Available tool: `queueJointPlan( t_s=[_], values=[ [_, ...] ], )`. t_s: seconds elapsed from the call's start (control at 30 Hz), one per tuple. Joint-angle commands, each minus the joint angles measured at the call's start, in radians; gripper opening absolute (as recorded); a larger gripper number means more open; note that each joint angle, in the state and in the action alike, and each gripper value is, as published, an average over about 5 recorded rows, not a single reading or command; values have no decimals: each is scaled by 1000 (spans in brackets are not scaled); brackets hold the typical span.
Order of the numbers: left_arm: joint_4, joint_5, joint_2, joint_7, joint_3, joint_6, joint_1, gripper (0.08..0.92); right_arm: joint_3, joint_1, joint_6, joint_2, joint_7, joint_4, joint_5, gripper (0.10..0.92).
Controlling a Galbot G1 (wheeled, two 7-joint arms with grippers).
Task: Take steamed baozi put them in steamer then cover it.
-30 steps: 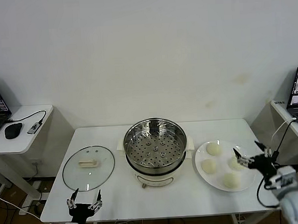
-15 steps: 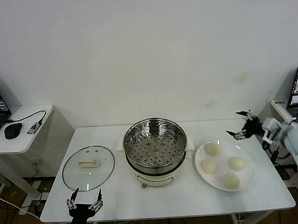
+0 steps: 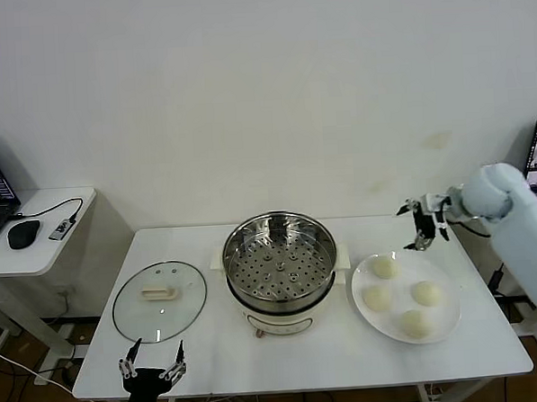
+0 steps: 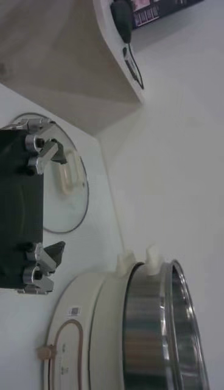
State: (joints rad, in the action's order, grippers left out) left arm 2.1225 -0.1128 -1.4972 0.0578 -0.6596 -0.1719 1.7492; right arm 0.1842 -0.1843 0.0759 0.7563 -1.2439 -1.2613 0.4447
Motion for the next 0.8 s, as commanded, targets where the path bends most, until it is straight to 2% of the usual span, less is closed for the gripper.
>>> queueJointPlan(
  t_s=[0.03,0.37,0.8],
  values=[
    [16,1,-1,-1,0,1,10,823,215,151,-79,83,-89,196,111,823],
    [-1,2,-3,0,-7,2,8,823,119,83,-105,183,-58,313,192,823],
    [-22,-4,-8,2,0,1,2,823,52,7,-99,230,37,342,218,823]
  ],
)
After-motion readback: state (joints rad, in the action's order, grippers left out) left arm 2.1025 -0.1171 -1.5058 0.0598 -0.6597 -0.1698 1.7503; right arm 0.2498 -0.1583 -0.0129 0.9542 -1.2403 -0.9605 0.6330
